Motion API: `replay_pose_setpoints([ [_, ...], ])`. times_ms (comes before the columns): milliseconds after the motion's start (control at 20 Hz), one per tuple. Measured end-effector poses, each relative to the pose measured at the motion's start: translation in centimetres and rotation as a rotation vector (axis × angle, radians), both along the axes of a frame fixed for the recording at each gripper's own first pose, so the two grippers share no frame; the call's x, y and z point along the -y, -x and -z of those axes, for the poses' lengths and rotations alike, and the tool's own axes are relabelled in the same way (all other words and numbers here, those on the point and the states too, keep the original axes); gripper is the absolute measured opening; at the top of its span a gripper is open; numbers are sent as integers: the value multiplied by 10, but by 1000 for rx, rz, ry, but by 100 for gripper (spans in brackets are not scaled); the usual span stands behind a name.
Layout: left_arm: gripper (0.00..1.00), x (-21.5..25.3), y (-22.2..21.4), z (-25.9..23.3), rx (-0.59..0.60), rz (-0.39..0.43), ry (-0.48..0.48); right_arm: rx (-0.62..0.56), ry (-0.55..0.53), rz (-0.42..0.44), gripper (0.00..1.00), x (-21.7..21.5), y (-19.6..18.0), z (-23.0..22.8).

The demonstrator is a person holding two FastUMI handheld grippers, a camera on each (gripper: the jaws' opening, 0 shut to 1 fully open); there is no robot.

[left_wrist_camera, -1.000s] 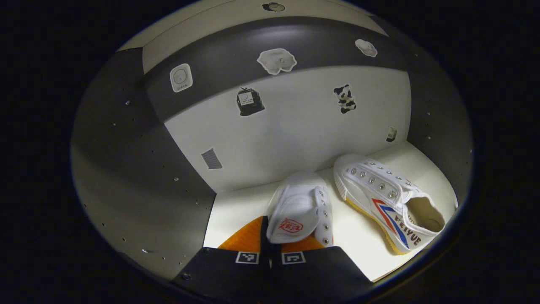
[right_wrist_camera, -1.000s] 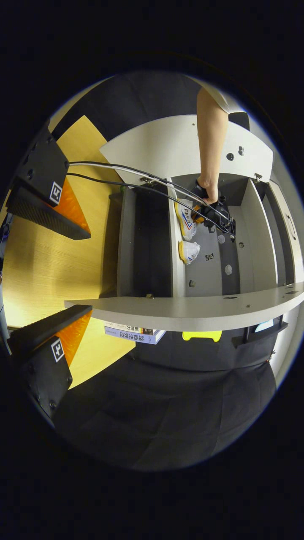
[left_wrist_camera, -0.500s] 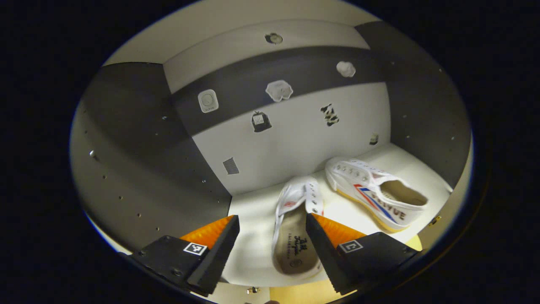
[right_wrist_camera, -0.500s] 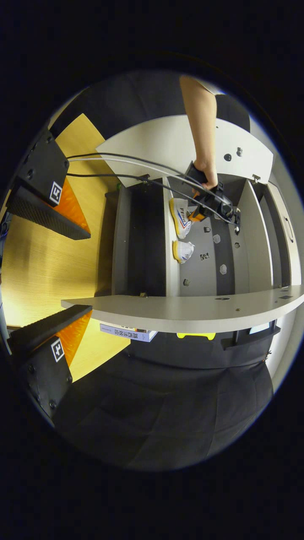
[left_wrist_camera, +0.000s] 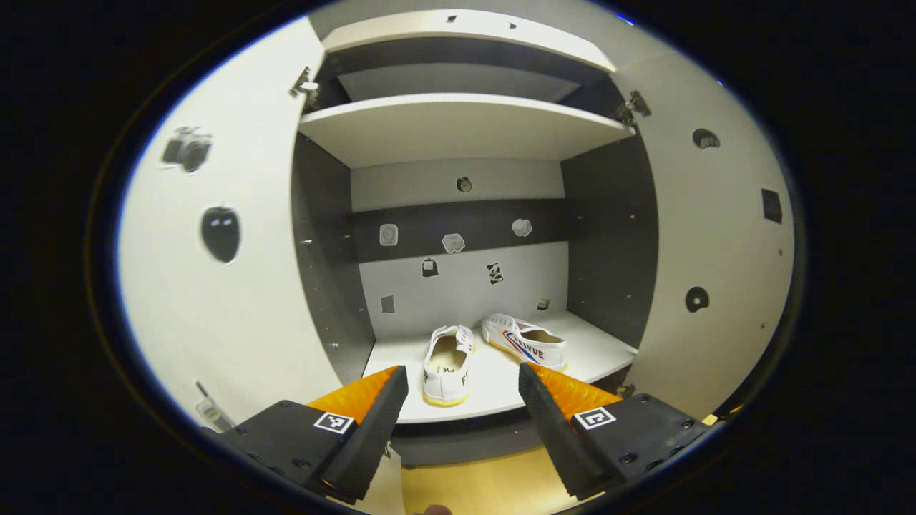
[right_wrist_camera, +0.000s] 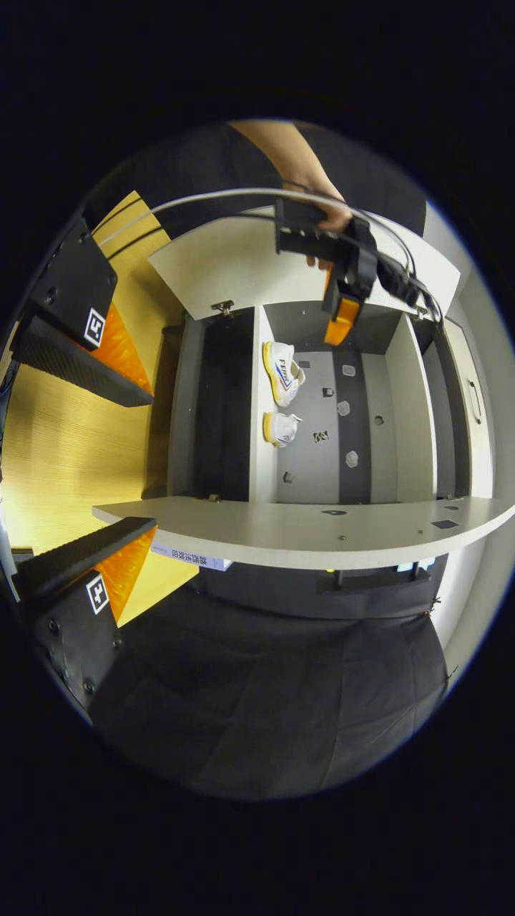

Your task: Grab one shoe with the right hand and put it into the shoe cabinet, grab the other shoe with the left hand and put it into the shoe cabinet; then close the right door with the right hand and the left door with the left hand.

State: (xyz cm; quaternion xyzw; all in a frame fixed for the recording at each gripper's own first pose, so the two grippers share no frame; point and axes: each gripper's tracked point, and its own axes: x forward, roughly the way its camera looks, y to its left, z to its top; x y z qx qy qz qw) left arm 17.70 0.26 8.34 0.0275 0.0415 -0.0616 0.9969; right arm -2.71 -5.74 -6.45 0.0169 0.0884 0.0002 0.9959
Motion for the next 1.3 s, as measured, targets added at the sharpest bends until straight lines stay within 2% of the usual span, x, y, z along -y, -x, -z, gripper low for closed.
replay_pose_setpoints([
  [150, 96, -4, 50, 17, 27, 23, -2, 45, -5, 66, 98, 15, 10, -30],
  [300, 96, 3, 94, 47, -13, 85, 38, 93, -28, 130, 98, 36, 18, -64],
  [500, 96, 7, 130, 68, -10, 141, 41, 156, -65, 241, 98, 79, 23, -105],
  [650, 96, 11, 150, 75, -30, 143, 68, 189, -95, 263, 96, 109, 14, -129],
  [800, 96, 10, 163, 73, -38, 89, 91, 246, -125, 253, 97, 142, 1, -157],
  [1150, 99, 10, 178, 64, -31, -68, 112, 192, -142, 215, 98, 204, -62, -162],
  [1300, 99, 11, 185, 70, -48, -123, 107, 165, -160, 186, 98, 208, -92, -161],
])
